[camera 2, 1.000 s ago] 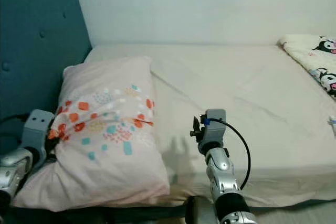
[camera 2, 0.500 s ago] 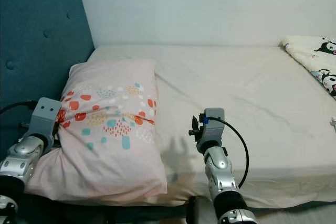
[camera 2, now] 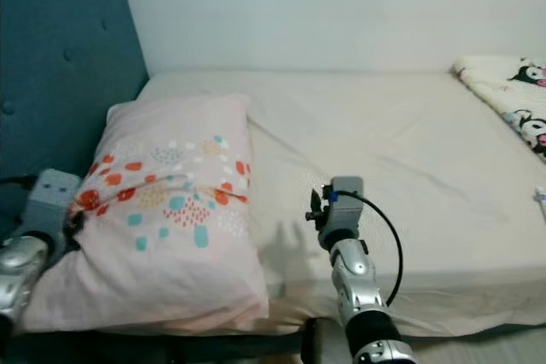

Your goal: Clean up the room

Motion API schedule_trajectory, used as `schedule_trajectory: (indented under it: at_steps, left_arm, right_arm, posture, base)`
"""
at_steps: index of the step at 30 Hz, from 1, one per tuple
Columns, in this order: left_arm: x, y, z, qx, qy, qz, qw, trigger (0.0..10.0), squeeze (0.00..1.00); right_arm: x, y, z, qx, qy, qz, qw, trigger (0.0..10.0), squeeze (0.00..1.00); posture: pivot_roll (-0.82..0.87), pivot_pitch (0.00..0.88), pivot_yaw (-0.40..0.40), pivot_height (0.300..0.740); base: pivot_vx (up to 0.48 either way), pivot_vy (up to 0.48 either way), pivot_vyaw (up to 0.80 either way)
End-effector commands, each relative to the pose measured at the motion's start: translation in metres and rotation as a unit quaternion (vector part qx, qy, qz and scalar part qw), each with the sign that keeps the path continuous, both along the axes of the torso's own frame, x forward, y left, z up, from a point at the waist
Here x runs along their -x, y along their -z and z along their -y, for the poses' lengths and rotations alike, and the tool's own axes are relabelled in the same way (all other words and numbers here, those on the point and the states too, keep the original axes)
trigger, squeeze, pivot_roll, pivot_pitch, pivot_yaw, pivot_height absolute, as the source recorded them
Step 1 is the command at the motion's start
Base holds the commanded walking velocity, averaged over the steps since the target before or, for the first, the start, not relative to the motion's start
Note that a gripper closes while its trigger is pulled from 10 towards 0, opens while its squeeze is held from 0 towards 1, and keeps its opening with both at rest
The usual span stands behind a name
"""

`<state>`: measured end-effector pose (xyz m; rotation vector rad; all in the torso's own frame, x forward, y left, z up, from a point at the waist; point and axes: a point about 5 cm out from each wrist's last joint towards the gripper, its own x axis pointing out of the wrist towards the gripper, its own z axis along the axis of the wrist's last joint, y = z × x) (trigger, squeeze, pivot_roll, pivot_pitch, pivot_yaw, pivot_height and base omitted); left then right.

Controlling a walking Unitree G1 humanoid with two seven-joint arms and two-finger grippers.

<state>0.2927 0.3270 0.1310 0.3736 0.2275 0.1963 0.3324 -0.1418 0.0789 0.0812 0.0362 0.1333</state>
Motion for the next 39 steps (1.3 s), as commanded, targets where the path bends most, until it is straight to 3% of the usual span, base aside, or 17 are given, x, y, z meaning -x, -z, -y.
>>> schedule_trajectory:
  at_steps: [1, 3, 6, 10, 11, 12, 13, 17, 19, 21, 24, 26, 31, 35, 39]
  left_arm:
    - [0.003, -0.026, 0.001, 0.018, 0.042, 0.054, 0.997, 10.0, 0.0]
    - [0.009, -0.047, 0.0, 0.03, 0.071, 0.097, 0.992, 10.0, 0.0]
    - [0.014, -0.063, -0.004, 0.029, 0.085, 0.126, 0.988, 10.0, 0.0]
    - [0.014, -0.073, -0.006, 0.033, 0.079, 0.153, 0.985, 10.0, 0.0]
    - [0.014, -0.079, -0.005, 0.045, 0.074, 0.168, 0.982, 10.0, 0.0]
    - [0.002, -0.078, 0.015, 0.101, 0.069, 0.198, 0.972, 10.0, 0.0]
    - [-0.003, -0.074, 0.025, 0.122, 0.07, 0.197, 0.97, 10.0, 0.0]
    - [-0.011, -0.057, 0.044, 0.121, 0.065, 0.167, 0.976, 10.0, 0.0]
    - [-0.017, -0.025, 0.075, 0.134, 0.056, 0.132, 0.981, 10.0, 0.0]
    - [-0.019, -0.011, 0.094, 0.132, 0.054, 0.121, 0.982, 10.0, 0.0]
    - [-0.018, -0.005, 0.11, 0.105, 0.052, 0.119, 0.986, 10.0, 0.0]
    - [-0.018, -0.001, 0.122, 0.119, 0.052, 0.129, 0.983, 10.0, 0.0]
    - [-0.018, 0.004, 0.131, 0.132, 0.062, 0.129, 0.981, 10.0, 0.0]
    - [-0.013, 0.019, 0.129, 0.158, 0.003, 0.096, 0.983, 10.0, 0.0]
    - [-0.01, 0.027, 0.136, 0.155, 0.022, 0.084, 0.984, 10.0, 0.0]
  right_arm:
    - [0.003, 0.006, -0.002, -0.005, -0.005, -0.011, 1.0, 10.0, 0.0]
    - [0.003, 0.007, -0.005, -0.005, -0.01, -0.013, 1.0, 10.0, 0.0]
    - [0.003, 0.007, -0.007, -0.006, -0.012, -0.013, 1.0, 10.0, 0.0]
    - [0.003, 0.007, -0.007, -0.007, -0.013, -0.012, 1.0, 10.0, 0.0]
    - [0.002, 0.007, -0.006, -0.008, -0.014, -0.012, 1.0, 10.0, 0.0]
    - [0.003, 0.007, -0.009, -0.008, -0.018, -0.012, 1.0, 10.0, 0.0]
    - [0.003, 0.007, -0.01, -0.007, -0.02, -0.012, 1.0, 10.0, 0.0]
    - [0.003, 0.006, -0.013, 0.0, -0.021, -0.009, 1.0, 10.0, 0.0]
    - [0.003, -0.001, -0.016, 0.014, -0.02, 0.014, 1.0, 10.0, 0.0]
    - [0.003, -0.005, -0.016, 0.017, -0.017, 0.025, 0.999, 10.0, 0.0]
    - [0.005, -0.006, -0.016, 0.022, -0.018, 0.029, 0.999, 10.0, 0.0]
    - [0.007, -0.007, -0.017, 0.024, -0.023, 0.04, 0.999, 10.0, 0.0]
    - [0.009, -0.007, -0.019, 0.028, -0.031, 0.045, 0.998, 10.0, 0.0]
    - [0.01, -0.007, -0.02, 0.034, -0.033, 0.044, 0.998, 10.0, 0.0]
    - [0.01, -0.008, -0.019, 0.038, -0.033, 0.045, 0.998, 10.0, 0.0]
  posture:
    - [0.09, 0.006, -0.103, 0.561]
    - [0.1, 0.0, -0.109, 0.561]
    - [0.1, 0.0, -0.112, 0.561]
    - [0.11, 0.0, -0.118, 0.561]
    - [0.11, 0.0, -0.121, 0.561]
    - [0.12, 0.0, -0.125, 0.561]
    - [0.11, 0.0, -0.125, 0.561]
    - [0.1, 0.0, -0.114, 0.561]
    - [0.08, 0.0, -0.097, 0.561]
    - [0.08, 0.0, -0.097, 0.561]
    - [0.07, 0.0, -0.087, 0.561]
    - [0.06, 0.0, -0.087, 0.561]
    - [0.06, 0.0, -0.087, 0.576]
    - [0.07, 0.0, -0.092, 0.596]
    - [0.06, 0.0, -0.093, 0.616]
  base:
    - [0.0, 0.0, 0.0]
    - [0.0, 0.0, 0.0]
    - [0.0, 0.0, 0.0]
    - [0.0, 0.0, 0.0]
    - [0.0, 0.0, 0.0]
    - [0.0, 0.0, 0.0]
    - [0.0, 0.0, 0.0]
    - [0.0, 0.0, 0.0]
    - [0.0, 0.0, 0.0]
    - [0.0, 0.0, 0.0]
    - [0.0, 0.0, 0.0]
    - [0.0, 0.0, 0.0]
    - [0.0, 0.0, 0.0]
    - [0.0, 0.0, 0.0]
    - [0.0, 0.0, 0.0]
